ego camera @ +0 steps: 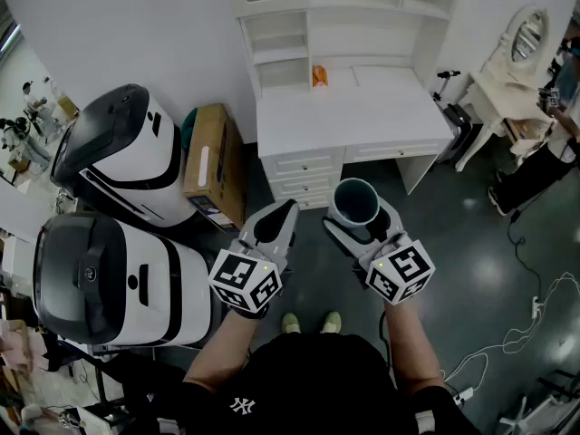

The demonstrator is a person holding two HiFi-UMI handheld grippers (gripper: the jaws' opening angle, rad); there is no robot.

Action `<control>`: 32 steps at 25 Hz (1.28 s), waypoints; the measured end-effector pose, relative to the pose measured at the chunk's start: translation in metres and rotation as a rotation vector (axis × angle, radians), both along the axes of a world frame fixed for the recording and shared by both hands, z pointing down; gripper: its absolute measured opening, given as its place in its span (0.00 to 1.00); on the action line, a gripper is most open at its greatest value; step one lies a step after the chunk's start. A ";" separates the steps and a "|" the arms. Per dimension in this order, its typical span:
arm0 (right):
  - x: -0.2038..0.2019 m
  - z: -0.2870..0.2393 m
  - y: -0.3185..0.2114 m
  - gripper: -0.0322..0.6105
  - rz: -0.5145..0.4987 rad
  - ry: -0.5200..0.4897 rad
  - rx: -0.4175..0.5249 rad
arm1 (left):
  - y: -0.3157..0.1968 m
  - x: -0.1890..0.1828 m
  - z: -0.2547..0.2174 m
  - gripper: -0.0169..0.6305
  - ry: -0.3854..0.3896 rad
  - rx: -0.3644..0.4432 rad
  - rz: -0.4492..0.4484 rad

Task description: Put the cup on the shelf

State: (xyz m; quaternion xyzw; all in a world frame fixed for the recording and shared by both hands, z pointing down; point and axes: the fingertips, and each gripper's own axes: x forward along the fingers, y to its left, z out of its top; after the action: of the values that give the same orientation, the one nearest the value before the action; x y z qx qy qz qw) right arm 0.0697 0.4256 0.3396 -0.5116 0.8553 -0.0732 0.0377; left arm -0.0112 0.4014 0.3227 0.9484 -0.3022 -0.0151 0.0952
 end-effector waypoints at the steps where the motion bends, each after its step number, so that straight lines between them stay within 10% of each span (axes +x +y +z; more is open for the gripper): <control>1: 0.001 0.000 -0.001 0.66 -0.002 0.000 0.003 | 0.000 0.001 0.000 0.03 0.001 0.002 -0.001; 32: 0.056 0.009 -0.018 0.66 -0.029 -0.131 -0.014 | -0.019 0.002 0.011 0.03 -0.015 -0.014 -0.150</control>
State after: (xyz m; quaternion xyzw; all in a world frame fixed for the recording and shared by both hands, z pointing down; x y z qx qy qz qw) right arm 0.1253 0.4074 0.3491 -0.4936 0.8577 -0.1131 0.0889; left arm -0.0097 0.3825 0.3342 0.9224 -0.3733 -0.0129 0.0984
